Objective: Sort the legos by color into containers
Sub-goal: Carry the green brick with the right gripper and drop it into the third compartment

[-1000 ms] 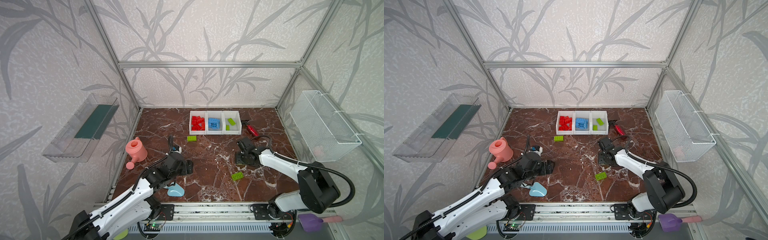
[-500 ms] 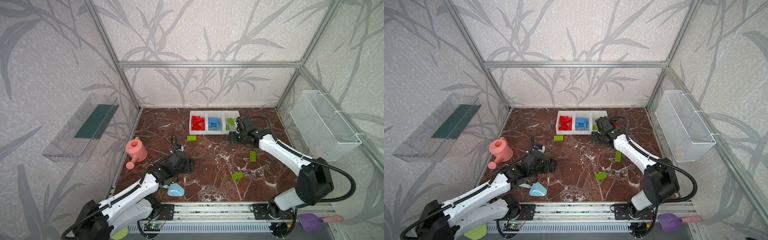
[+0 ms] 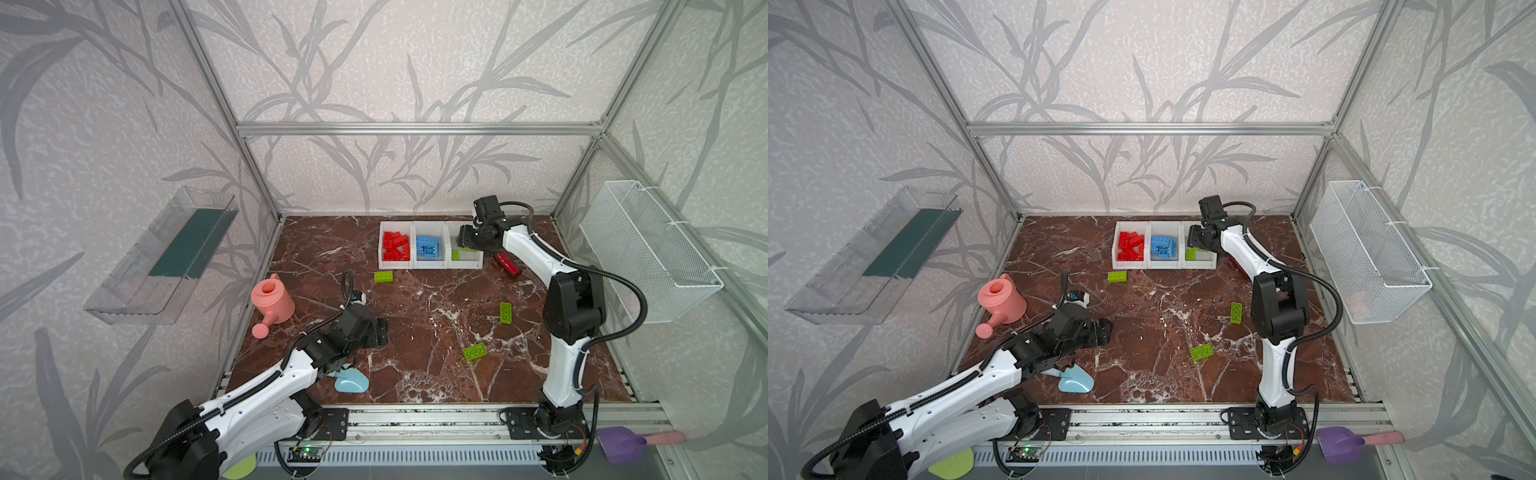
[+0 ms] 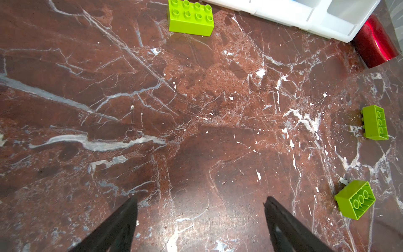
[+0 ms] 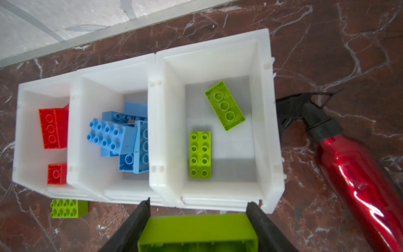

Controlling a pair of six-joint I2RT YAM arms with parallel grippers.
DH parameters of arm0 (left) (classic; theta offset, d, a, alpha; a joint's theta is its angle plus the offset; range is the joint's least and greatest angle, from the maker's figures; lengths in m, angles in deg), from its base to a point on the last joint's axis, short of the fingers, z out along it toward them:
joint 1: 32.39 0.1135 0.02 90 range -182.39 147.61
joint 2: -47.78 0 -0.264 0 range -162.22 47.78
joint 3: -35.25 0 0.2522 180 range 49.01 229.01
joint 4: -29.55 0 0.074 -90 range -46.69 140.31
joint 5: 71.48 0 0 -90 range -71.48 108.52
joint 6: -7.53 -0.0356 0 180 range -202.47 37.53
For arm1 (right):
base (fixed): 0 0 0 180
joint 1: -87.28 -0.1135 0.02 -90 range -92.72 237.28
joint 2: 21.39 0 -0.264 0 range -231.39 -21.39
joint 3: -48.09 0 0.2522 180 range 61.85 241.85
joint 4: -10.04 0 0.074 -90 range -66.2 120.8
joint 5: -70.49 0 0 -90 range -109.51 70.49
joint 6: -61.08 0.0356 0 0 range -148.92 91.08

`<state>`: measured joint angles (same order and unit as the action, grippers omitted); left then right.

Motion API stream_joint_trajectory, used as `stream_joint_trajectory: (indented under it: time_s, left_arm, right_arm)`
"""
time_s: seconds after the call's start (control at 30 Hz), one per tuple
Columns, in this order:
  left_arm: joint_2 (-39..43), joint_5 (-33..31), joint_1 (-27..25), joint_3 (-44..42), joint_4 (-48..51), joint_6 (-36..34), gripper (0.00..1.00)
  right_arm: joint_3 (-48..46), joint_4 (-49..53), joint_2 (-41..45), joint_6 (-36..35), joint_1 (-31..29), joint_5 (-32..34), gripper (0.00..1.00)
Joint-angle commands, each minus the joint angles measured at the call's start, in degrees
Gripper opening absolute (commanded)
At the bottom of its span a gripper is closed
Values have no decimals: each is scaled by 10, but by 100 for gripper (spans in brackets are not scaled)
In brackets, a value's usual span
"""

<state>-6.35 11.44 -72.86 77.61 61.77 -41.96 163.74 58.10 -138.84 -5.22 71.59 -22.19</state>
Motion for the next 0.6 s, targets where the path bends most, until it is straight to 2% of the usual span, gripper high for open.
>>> stream_joint_trajectory:
  time_s: [0.0, 0.43, 0.57]
  left_arm:
    - [10, -17, -2, -5, -5, -4, 91]
    - [-16, -9, -2, -4, -19, -4, 90]
    - [-23, -8, -2, -5, -23, -4, 90]
  right_arm:
    - [52, 39, -27, -11, 3, -7, 54]
    - [150, 51, -116, -13, 10, -20, 55]
    - [172, 56, -132, -13, 10, -25, 59]
